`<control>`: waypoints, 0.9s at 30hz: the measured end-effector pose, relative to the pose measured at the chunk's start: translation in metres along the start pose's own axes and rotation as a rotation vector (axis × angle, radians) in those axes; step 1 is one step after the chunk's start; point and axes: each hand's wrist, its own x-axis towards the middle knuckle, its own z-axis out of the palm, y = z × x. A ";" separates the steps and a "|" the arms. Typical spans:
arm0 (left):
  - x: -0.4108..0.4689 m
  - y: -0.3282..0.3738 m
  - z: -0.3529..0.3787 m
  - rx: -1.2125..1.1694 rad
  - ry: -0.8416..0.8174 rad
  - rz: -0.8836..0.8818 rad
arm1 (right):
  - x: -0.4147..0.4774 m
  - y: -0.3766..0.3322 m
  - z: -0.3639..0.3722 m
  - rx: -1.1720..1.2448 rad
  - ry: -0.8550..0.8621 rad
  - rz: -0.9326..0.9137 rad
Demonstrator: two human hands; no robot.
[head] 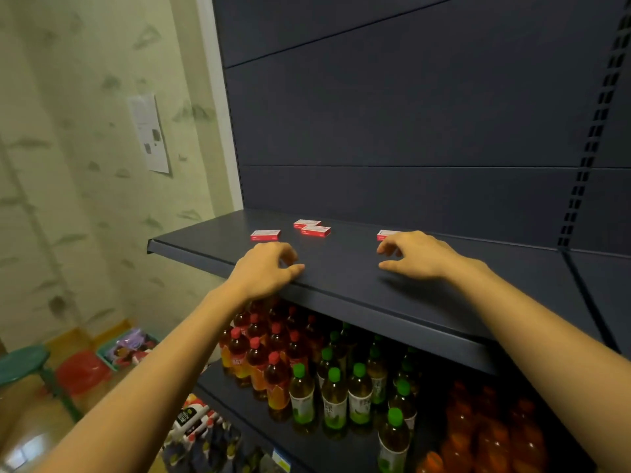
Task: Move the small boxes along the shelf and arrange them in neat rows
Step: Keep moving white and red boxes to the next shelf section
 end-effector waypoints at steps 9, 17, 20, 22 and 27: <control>0.087 -0.035 0.025 -0.029 -0.016 0.054 | 0.072 0.055 -0.004 -0.088 -0.022 0.230; 0.159 -0.060 0.033 -0.020 -0.072 0.096 | 0.133 0.083 0.015 -0.091 -0.096 0.309; 0.175 -0.070 0.038 -0.033 -0.091 0.114 | 0.144 0.091 0.022 -0.106 -0.153 0.341; 0.184 -0.079 0.041 -0.041 -0.112 0.135 | 0.149 0.094 0.024 -0.134 -0.163 0.342; 0.216 -0.098 0.043 -0.069 -0.131 0.236 | 0.152 0.089 0.022 -0.206 -0.168 0.386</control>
